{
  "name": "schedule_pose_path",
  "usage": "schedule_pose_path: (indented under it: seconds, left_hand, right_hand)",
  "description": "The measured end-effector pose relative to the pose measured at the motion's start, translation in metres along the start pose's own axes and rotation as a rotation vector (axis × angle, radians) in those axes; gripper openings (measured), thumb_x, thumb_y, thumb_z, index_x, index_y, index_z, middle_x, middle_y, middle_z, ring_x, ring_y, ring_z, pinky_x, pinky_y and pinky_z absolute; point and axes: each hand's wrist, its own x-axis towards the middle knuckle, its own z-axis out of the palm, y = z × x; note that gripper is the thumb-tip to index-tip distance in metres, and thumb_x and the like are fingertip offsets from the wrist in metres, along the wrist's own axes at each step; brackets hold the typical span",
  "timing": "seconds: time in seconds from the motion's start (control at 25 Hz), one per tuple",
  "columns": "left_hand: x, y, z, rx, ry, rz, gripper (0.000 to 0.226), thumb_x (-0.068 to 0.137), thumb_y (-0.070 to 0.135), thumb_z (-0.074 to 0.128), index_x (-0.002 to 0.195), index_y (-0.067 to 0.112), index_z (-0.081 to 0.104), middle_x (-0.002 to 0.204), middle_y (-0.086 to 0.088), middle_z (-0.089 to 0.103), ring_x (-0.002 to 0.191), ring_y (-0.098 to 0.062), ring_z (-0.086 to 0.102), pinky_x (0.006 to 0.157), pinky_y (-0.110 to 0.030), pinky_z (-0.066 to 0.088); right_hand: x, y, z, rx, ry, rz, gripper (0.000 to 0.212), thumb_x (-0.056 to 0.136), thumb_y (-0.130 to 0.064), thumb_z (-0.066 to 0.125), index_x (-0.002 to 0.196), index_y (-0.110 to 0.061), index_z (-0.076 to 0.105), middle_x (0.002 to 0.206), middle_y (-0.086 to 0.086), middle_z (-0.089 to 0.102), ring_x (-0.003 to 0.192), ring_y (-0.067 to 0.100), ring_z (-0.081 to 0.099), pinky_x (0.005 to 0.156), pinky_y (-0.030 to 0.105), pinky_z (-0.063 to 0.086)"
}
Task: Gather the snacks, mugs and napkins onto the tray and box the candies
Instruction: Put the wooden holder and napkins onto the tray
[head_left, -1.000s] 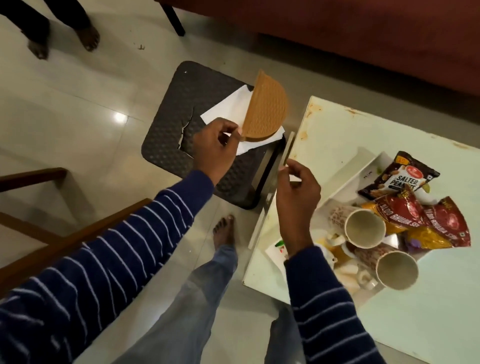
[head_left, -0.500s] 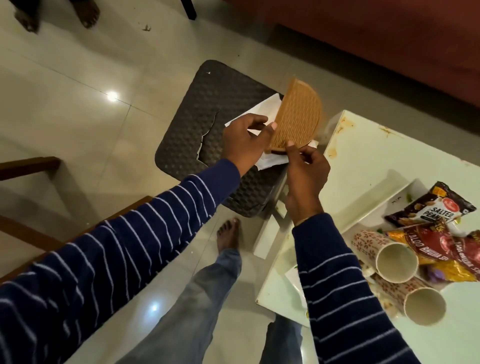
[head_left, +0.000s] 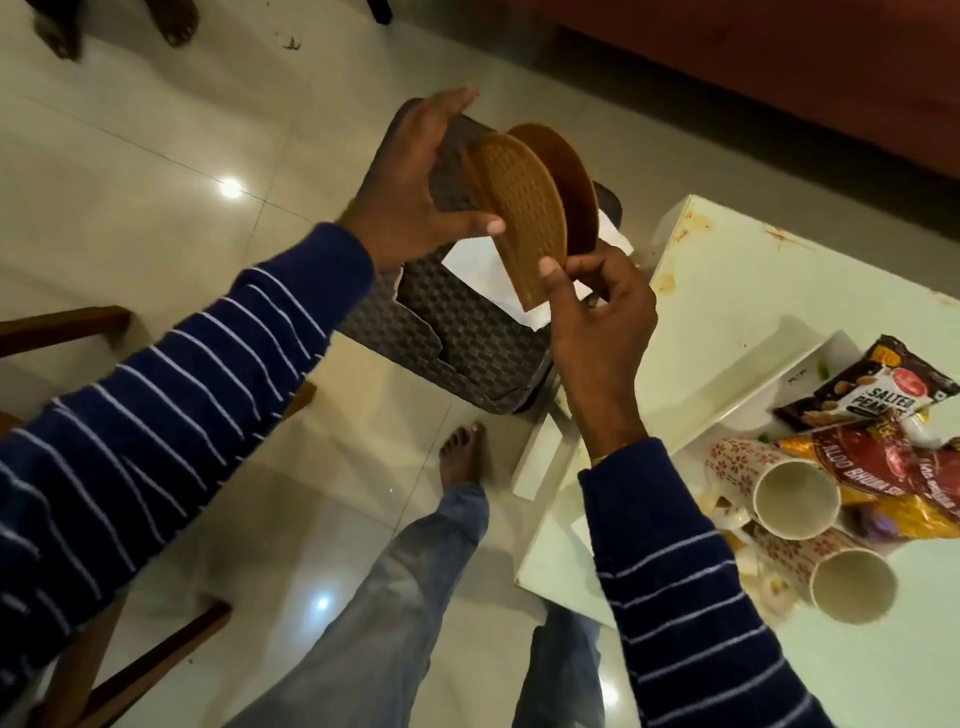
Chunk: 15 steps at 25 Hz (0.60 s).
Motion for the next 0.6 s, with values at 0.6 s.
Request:
schedule_pose_path:
  seconds: [0.6]
  left_hand:
    - [-0.120,0.126,0.154,0.234,-0.454,0.353,0.066,0.074,0.034,0.085,0.131,0.015,0.059,0.126,-0.010,0.064,0.116,-0.025,0.059,0.094,-0.027,0.039]
  right_hand:
    - [-0.167,0.091,-0.204,-0.263,0.222,0.085,0.042,0.076,-0.023,0.082,0.100,-0.023,0.048,0.097,-0.032,0.050,0.091,-0.006,0.057,0.075,0.004,0.044]
